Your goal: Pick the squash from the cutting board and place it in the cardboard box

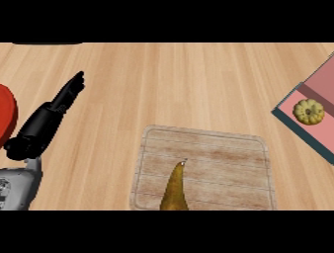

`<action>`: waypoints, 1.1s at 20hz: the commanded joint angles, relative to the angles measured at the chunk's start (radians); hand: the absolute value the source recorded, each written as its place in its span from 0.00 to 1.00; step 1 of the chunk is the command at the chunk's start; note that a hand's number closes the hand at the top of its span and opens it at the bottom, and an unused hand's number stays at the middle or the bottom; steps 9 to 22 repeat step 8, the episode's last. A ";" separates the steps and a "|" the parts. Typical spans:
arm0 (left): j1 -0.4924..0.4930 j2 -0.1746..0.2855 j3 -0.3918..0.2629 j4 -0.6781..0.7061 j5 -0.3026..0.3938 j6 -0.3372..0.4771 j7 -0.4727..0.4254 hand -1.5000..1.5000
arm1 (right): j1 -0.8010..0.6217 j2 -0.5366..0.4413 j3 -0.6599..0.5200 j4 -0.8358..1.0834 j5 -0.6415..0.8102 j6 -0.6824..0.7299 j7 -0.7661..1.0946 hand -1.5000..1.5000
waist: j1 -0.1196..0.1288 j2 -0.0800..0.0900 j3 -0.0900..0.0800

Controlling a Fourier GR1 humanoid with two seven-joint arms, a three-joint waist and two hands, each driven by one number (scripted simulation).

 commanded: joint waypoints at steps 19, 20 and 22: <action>-0.042 -0.007 0.002 -0.006 0.010 -0.026 0.039 0.50 | -0.005 -0.131 -0.290 0.219 -0.235 -0.090 -0.006 0.00 | 0.014 0.007 -0.001; -0.042 -0.007 0.002 -0.006 0.010 -0.026 0.039 0.50 | -0.005 -0.131 -0.290 0.219 -0.235 -0.090 -0.006 0.00 | 0.014 0.007 -0.001; -0.042 -0.007 0.002 -0.006 0.010 -0.026 0.039 0.50 | -0.005 -0.131 -0.290 0.219 -0.235 -0.090 -0.006 0.00 | 0.014 0.007 -0.001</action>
